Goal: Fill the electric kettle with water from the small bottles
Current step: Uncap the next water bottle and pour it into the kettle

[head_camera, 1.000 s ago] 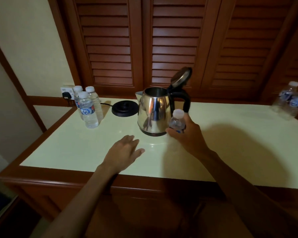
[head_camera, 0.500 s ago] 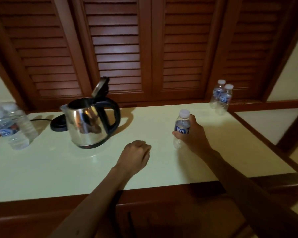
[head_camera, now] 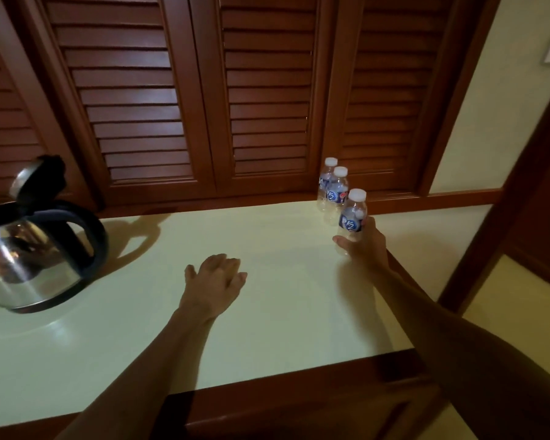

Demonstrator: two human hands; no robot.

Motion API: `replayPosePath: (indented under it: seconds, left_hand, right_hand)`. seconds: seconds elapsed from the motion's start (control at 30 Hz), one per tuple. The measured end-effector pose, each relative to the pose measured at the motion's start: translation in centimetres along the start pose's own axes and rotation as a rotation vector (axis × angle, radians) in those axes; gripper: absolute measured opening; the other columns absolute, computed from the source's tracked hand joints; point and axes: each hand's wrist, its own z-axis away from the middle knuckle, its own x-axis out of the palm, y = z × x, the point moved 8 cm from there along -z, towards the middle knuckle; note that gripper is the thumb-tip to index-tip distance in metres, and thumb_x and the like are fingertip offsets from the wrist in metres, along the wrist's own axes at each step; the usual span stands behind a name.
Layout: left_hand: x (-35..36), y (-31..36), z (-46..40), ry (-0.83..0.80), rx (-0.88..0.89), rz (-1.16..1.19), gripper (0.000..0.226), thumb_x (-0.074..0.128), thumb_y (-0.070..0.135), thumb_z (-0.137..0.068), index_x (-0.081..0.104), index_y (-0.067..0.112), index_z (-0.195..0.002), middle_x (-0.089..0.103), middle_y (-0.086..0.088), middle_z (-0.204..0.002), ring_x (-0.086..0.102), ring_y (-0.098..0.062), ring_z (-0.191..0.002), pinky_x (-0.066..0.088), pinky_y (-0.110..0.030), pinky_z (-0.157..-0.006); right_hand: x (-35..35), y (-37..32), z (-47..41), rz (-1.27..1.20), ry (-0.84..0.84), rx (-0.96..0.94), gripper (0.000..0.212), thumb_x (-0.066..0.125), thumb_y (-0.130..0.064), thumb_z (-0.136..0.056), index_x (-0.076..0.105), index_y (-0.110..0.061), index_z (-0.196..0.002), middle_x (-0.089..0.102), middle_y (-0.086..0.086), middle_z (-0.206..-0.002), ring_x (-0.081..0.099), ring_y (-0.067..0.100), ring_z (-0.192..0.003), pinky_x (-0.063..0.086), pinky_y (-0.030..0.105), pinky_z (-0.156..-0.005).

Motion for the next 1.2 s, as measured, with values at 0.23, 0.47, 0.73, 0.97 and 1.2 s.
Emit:
replayPosePath:
  seconds: [0.23,0.47,0.73,0.97,1.2]
  left_hand:
    - [0.0,0.1,0.0,0.015,-0.016,-0.016,0.07,0.017,0.059,-0.087,0.045,0.029,-0.144,0.038,0.005,-0.154,0.029,-0.015,-0.144,0.02,-0.053,-0.114]
    - [0.1,0.0,0.1,0.019,-0.054,-0.009,0.049,0.036,0.049,-0.101,0.043,0.031,-0.146,0.036,0.006,-0.155,0.026,-0.012,-0.146,0.017,-0.052,-0.116]
    - [0.3,-0.4,-0.2,0.007,-0.061,0.025,0.049,0.036,0.051,-0.099,0.043,0.033,-0.144,0.037,0.007,-0.155,0.027,-0.012,-0.145,0.016,-0.052,-0.117]
    - [-0.3,0.1,0.3,0.045,-0.006,0.055,0.046,0.035,0.047,-0.098,0.058,0.027,-0.132,0.053,0.006,-0.142,0.038,-0.013,-0.138,0.024,-0.052,-0.111]
    - [-2.6,-0.8,2.3,0.166,0.026,0.366,0.024,0.056,0.02,-0.09,0.07,0.003,-0.083,0.072,-0.009,-0.091,0.067,-0.023,-0.088,0.052,-0.029,-0.081]
  right_hand:
    - [0.3,1.7,-3.4,0.046,0.012,0.014,0.062,0.083,-0.036,-0.07,0.051,-0.008,-0.115,0.065,0.009,-0.115,0.062,0.03,-0.102,0.05,0.038,-0.085]
    - [1.0,2.7,-3.3,-0.1,-0.031,0.071,0.054,0.084,-0.027,-0.07,0.058,-0.013,-0.116,0.066,0.003,-0.111,0.057,0.014,-0.088,0.041,0.024,-0.077]
    - [0.7,3.0,-2.9,-0.082,-0.026,0.104,0.081,0.088,-0.04,-0.058,0.051,-0.008,-0.122,0.063,0.004,-0.118,0.059,0.021,-0.101,0.047,0.032,-0.084]
    - [-0.2,2.1,0.0,0.032,-0.003,0.039,0.087,0.085,-0.044,-0.061,0.047,-0.013,-0.133,0.054,0.009,-0.133,0.052,0.026,-0.12,0.044,0.038,-0.097]
    - [2.6,-4.7,7.0,0.204,-0.023,-0.412,0.03,0.07,-0.023,-0.083,0.061,-0.005,-0.105,0.06,0.01,-0.104,0.056,0.023,-0.097,0.044,0.027,-0.082]
